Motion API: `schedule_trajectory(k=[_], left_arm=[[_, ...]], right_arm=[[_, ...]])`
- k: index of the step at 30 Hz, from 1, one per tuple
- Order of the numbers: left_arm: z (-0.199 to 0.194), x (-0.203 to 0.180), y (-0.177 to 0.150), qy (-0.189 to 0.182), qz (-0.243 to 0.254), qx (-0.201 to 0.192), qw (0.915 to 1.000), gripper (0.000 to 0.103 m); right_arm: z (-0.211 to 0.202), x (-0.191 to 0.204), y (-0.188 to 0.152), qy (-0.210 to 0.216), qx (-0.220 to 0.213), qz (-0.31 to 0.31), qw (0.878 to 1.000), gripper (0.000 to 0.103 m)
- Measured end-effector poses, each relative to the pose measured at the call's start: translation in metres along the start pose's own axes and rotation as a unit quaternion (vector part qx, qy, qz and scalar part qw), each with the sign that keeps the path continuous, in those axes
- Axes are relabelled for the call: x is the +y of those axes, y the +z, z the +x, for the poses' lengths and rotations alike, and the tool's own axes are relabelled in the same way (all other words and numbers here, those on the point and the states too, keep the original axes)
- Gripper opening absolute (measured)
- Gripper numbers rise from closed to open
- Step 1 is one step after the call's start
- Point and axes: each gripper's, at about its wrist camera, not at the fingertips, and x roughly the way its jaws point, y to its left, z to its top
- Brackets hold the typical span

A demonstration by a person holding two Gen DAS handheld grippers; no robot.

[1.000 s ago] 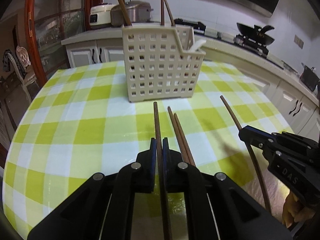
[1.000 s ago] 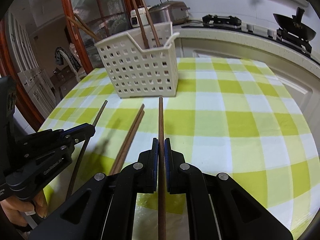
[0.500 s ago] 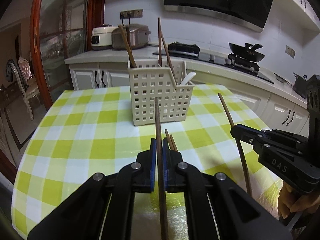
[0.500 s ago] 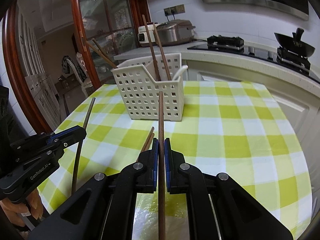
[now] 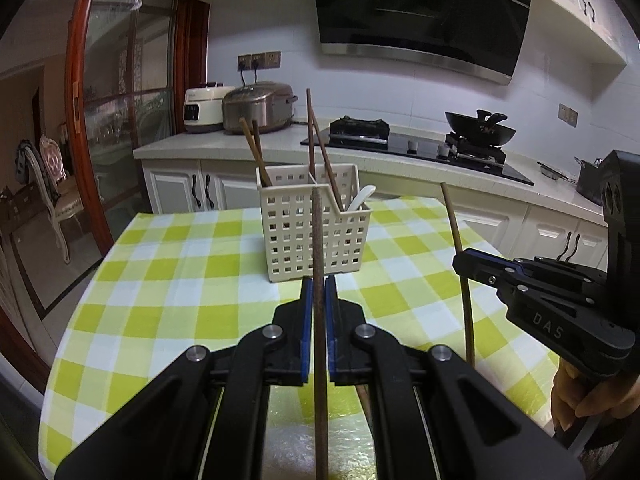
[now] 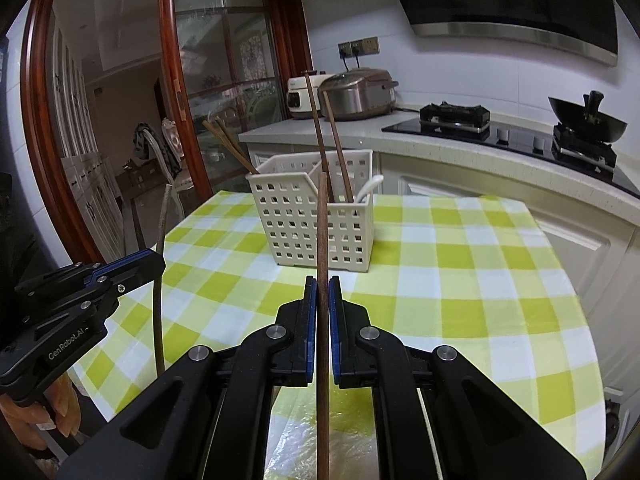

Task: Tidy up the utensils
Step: 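Lift both chopsticks upright with both tools and carry them over the caddy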

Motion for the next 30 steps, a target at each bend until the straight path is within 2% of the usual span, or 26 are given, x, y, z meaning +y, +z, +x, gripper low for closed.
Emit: schedule_trajectory(k=[16, 30], left_arm=[[-0.033, -0.008, 0.007, 0.002, 0.01, -0.036, 0.9993, 0.006], [-0.035, -0.006, 0.008, 0.001, 0.01, -0.041, 0.9991, 0.006]], right_arm=[[-0.032, 0.012, 0.007, 0.0, -0.035, -0.015, 0.999, 0.006], [-0.04, 0.012, 0.008, -0.002, -0.044, -0.016, 0.999, 0.006]])
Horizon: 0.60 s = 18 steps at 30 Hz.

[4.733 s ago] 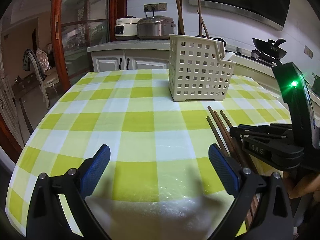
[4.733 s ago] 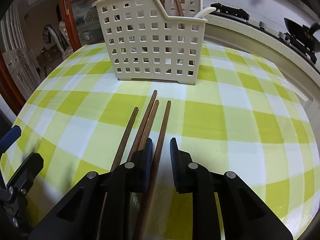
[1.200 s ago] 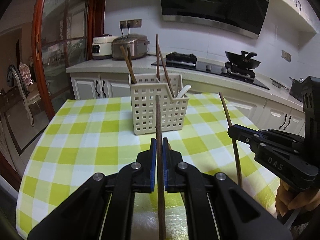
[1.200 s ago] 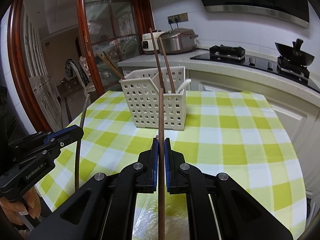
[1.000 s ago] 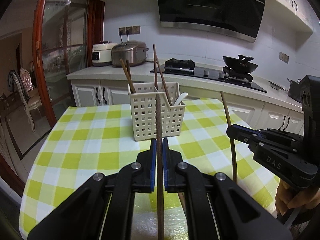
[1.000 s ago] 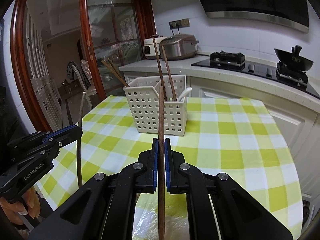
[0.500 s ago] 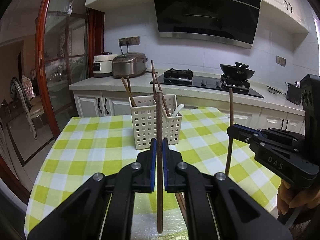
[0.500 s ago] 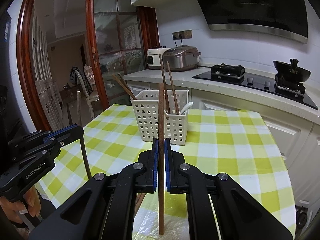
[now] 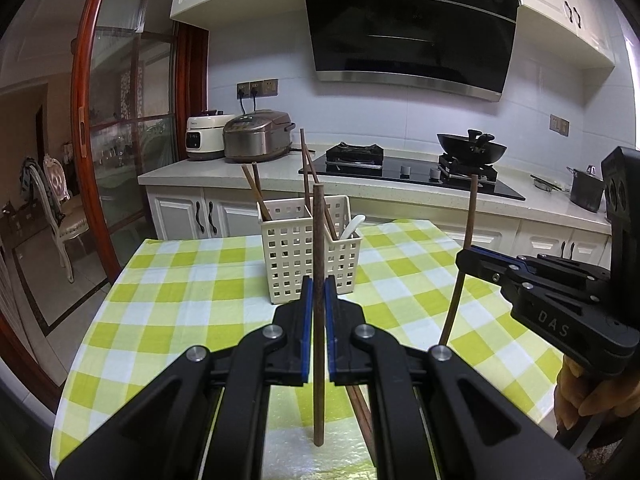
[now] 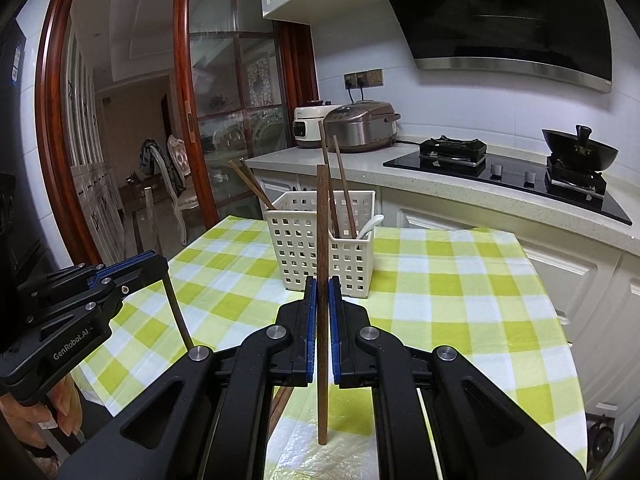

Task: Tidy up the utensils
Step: 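Lift both chopsticks upright with both tools and carry them over the caddy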

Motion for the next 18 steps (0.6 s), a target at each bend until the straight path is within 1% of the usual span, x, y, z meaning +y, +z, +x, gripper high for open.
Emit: schedule_trajectory(k=[11, 18], left_arm=[[0.001, -0.001, 0.005, -0.002, 0.007, -0.009, 0.9999, 0.006], [0.006, -0.001, 0.023, -0.008, 0.013, -0.02, 0.9997, 0.006]], right_arm=[[-0.001, 0.002, 0.008, -0.002, -0.009, -0.01, 1.0, 0.006], [0.005, -0.005, 0.029, 0.001, -0.021, -0.016, 1.0, 0.006]])
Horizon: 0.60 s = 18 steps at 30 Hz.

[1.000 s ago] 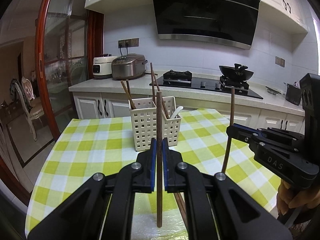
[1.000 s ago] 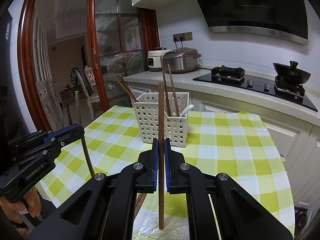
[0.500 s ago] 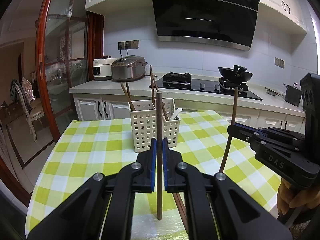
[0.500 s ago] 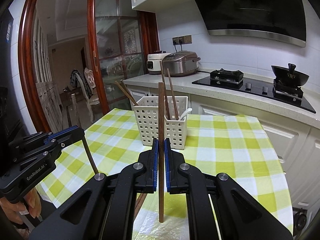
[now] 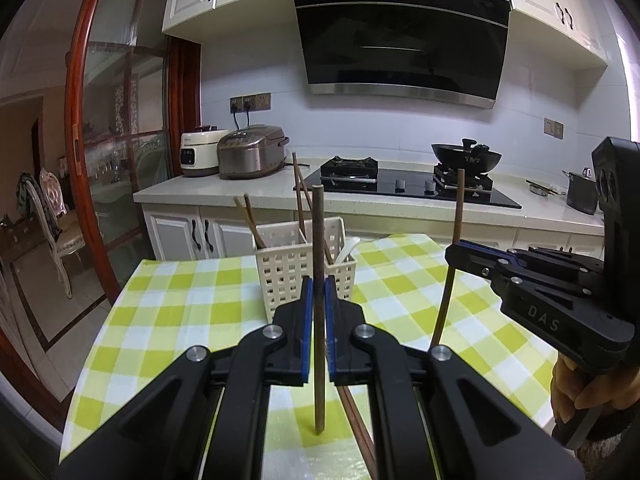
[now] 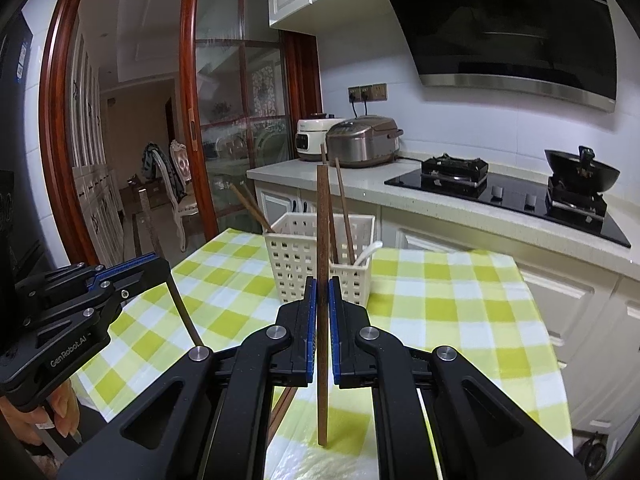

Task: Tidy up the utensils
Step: 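Lift both chopsticks upright with both tools and carry them over the caddy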

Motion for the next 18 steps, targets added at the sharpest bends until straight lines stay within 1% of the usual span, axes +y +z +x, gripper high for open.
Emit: schedule_trajectory(k=[6, 11, 18], left_arm=[[0.013, 0.005, 0.023, -0.012, -0.013, 0.0, 0.9998, 0.006], [0.022, 0.008, 0.046, -0.014, -0.017, -0.004, 0.9998, 0.006], [0.039, 0.016, 0.089, -0.015, -0.032, -0.013, 0.9993, 0.006]], right_arm=[[0.015, -0.015, 0.019, 0.0, -0.001, 0.01, 1.0, 0.006], [0.025, -0.021, 0.035, -0.004, -0.003, 0.006, 1.0, 0.006], [0.039, -0.026, 0.066, -0.01, -0.016, -0.001, 1.0, 0.006]])
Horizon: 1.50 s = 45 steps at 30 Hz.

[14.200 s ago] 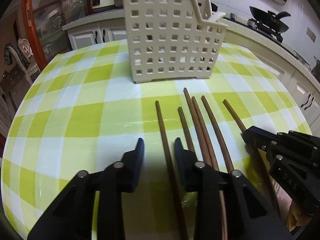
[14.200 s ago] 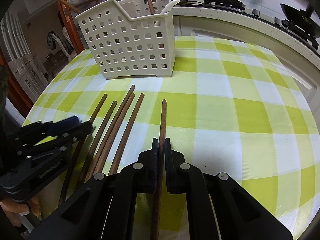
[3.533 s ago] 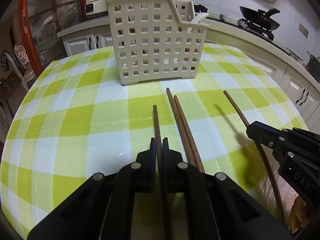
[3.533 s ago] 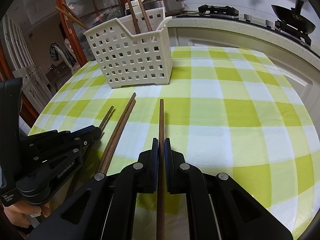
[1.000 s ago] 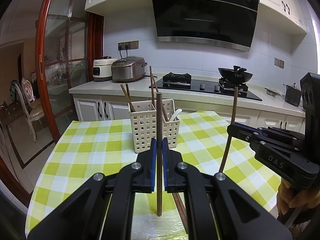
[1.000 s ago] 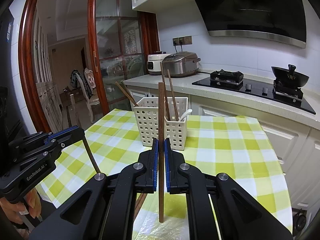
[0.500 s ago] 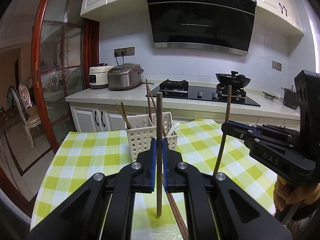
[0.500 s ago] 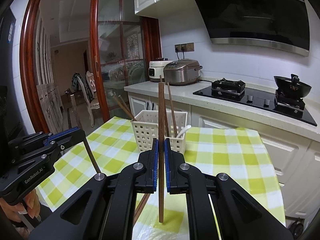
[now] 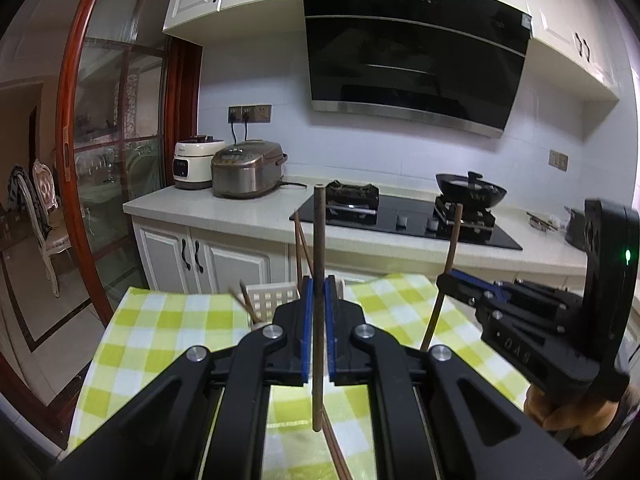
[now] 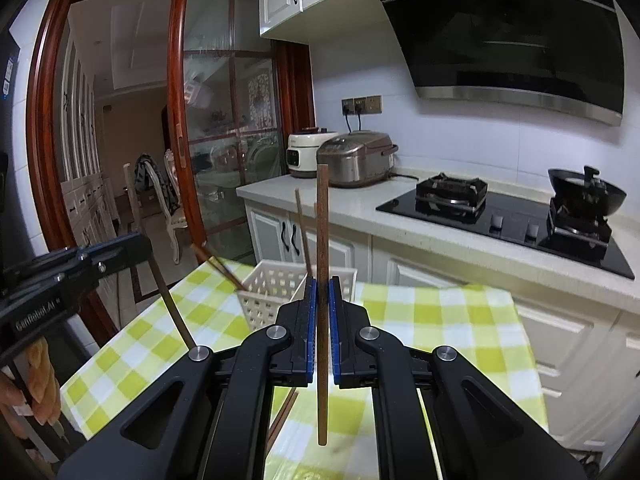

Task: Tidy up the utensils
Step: 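Lift both chopsticks upright with both tools and carry them over the caddy, then lower the chopsticks into the caddy and open both tools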

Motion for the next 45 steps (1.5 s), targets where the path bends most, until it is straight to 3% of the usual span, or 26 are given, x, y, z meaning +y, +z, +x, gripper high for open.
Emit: schedule_trajectory(k=[11, 19, 31, 45], left_arm=[[0.032, 0.005, 0.076, 0.023, 0.012, -0.022, 0.9994, 0.006], [0.068, 0.024, 0.105, 0.035, -0.007, -0.021, 0.9991, 0.006], [0.132, 0.07, 0.104, 0.054, -0.06, 0.022, 0.9965, 0.006], [0.175, 0.095, 0.075, 0.059, -0.074, 0.073, 0.9928, 0.007]], right_arm=[[0.046, -0.006, 0.058, 0.007, -0.006, -0.002, 1.0, 0.006], [0.085, -0.007, 0.082, 0.009, -0.009, -0.01, 1.0, 0.006], [0.135, -0.013, 0.089, 0.009, -0.005, -0.025, 1.0, 0.006], [0.179, -0.011, 0.05, 0.024, 0.075, -0.039, 0.996, 0.007]])
